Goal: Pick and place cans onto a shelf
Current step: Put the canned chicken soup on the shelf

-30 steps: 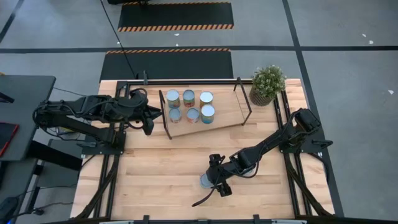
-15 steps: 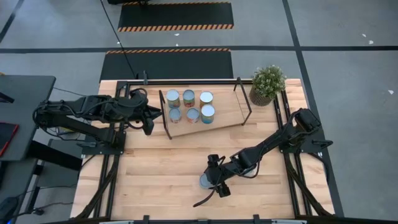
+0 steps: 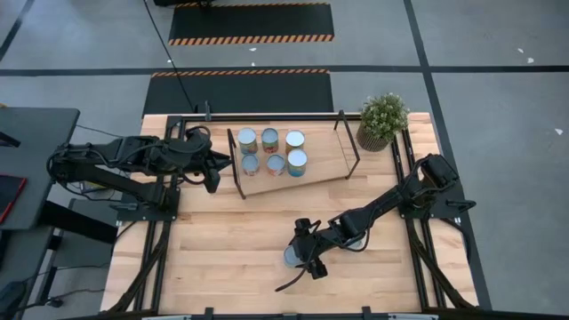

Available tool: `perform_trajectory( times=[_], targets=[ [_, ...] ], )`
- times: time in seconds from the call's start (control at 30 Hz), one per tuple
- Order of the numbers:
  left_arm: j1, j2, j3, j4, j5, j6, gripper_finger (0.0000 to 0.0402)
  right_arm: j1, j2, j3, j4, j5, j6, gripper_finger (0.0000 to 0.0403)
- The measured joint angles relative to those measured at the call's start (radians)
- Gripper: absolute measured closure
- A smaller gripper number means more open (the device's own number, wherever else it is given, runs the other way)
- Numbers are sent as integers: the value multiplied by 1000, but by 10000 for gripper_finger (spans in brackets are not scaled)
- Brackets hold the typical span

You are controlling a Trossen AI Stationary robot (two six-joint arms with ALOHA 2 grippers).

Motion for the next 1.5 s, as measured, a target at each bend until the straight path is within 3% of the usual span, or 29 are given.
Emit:
perform_trajectory(
  times=[0.23,0.5,0.8,1.1,1.5],
  targets=[
    [0,0,0,0,0,0,324,-18,0,0,0,0,0,57],
    [0,0,0,0,0,0,324,-45,0,0,-1,7,-7,98],
    [0,0,0,0,0,0,324,-87,-1,8,0,33,3,97],
    [0,0,0,0,0,0,324,-169,-28,71,-152,33,-4,98],
    [0,0,0,7,0,0,324,-308,-264,59,-465,90,-50,99]
  ],
)
